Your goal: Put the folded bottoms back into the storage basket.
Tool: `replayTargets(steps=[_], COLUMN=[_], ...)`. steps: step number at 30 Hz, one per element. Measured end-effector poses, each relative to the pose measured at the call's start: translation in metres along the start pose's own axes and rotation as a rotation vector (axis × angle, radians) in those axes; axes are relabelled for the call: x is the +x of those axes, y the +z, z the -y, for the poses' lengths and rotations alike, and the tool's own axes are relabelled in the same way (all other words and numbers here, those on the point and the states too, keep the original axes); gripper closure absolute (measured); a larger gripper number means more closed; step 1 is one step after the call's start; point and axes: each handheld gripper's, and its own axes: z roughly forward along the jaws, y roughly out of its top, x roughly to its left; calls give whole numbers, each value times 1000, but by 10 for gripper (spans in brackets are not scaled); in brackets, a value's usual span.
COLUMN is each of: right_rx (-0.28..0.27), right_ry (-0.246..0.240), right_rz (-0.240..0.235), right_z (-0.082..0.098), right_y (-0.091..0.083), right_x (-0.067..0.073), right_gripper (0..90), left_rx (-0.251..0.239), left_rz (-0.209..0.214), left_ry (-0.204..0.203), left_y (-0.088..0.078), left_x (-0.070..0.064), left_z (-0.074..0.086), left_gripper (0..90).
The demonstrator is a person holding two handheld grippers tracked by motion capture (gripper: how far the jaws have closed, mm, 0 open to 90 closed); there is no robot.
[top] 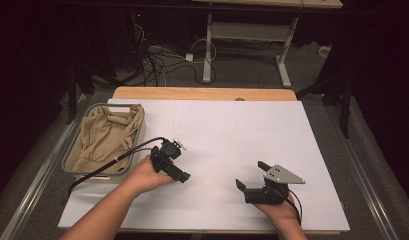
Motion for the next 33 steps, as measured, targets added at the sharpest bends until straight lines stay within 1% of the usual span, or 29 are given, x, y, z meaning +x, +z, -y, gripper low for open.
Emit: replayTargets(steps=[4,7,10,12,15,17,19,24,25,26,27,28,29,33], right_rx=[-3,-4,-9,-15,-22,-30,-37,-64,-68,-68,-70,-70,-71,-63], right_ry=[1,2,2,0,1,-2,3,4,2,2,2,3,5,2], right_rz=[0,-1,0,0,4,8,14,28,31,36,41,45,52,64], right_z=[0,1,1,1,1,1,1,2,3,3,4,4,4,6], right_y=[0,0,0,0,-1,-1,-3,-9,-10,-11,-12,-13,-13,-13], right_x=[0,1,1,2,2,2,2,3,4,4,5,5,5,7], right_gripper=[25,22,13,8,6,6,6,5,5,5,5,5,5,5], left_rx=[-136,-261,-412,-514,-656,-727,-773,-861,-881,-898,-900,-888,-881,-893], left_rz=[37,50,58,65,81,94,102,121,117,103,106,125,133,133], left_ry=[-1,7,21,21,3,-5,-3,40,46,55,63,60,54,70], left_y=[7,9,8,7,4,3,2,-1,-3,-4,-3,-2,-1,-2], left_x=[0,0,-1,0,1,2,2,0,0,-1,-1,0,0,-1], left_z=[14,25,38,47,59,66,70,83,86,88,87,86,85,86], left_gripper=[0,0,0,0,0,0,0,0,0,0,0,0,0,0])
